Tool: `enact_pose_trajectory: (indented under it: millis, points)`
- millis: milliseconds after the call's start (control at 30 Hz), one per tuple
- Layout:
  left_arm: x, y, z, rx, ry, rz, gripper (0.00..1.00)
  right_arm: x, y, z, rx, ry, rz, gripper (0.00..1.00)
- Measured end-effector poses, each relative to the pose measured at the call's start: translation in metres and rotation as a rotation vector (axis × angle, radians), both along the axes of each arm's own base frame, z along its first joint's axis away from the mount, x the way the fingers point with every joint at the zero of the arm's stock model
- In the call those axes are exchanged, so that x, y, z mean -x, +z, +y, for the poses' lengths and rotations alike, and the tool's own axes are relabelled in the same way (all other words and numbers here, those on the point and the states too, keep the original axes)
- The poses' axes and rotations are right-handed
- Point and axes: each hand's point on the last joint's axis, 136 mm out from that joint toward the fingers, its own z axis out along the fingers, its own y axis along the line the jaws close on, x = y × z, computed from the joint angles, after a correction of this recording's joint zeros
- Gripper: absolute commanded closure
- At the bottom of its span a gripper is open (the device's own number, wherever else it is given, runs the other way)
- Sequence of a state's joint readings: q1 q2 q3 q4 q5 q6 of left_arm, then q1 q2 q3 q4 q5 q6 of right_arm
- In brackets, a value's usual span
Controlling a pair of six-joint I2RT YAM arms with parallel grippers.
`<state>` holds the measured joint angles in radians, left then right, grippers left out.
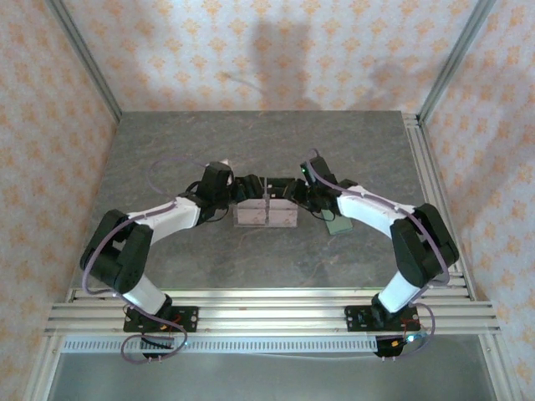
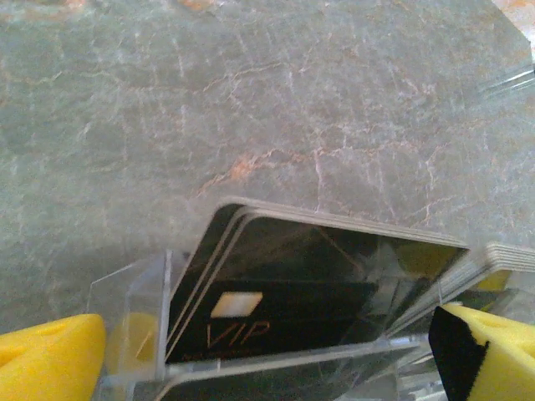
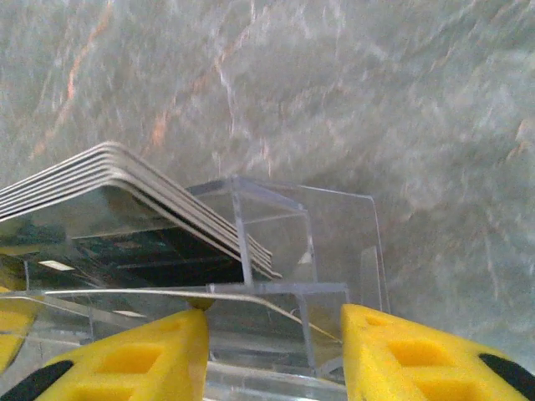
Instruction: Put the credit cards into the card holder
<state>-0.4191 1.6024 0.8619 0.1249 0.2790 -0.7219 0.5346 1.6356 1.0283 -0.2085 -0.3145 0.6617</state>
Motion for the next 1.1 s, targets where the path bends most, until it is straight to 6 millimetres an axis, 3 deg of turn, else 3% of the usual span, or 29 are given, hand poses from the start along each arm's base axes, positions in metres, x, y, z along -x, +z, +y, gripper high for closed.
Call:
enact_pose_trajectory:
  millis: [367, 967, 1100]
  points:
    - [-0.056, 0.002, -0.024, 0.0, 0.0, -0.027, 0.0, -0.059, 0.002, -0.027, 0.02, -0.113, -0.031, 0.57]
    - [-0.081, 0.002, -0.031, -0.008, 0.013, -0.061, 0.0, -0.07, -0.002, -0.032, 0.076, -0.097, -0.064, 0.55]
    - [-0.085, -0.001, -0.032, -0.023, 0.003, -0.068, 0.0, -0.07, -0.003, -0.033, 0.086, -0.086, -0.07, 0.5]
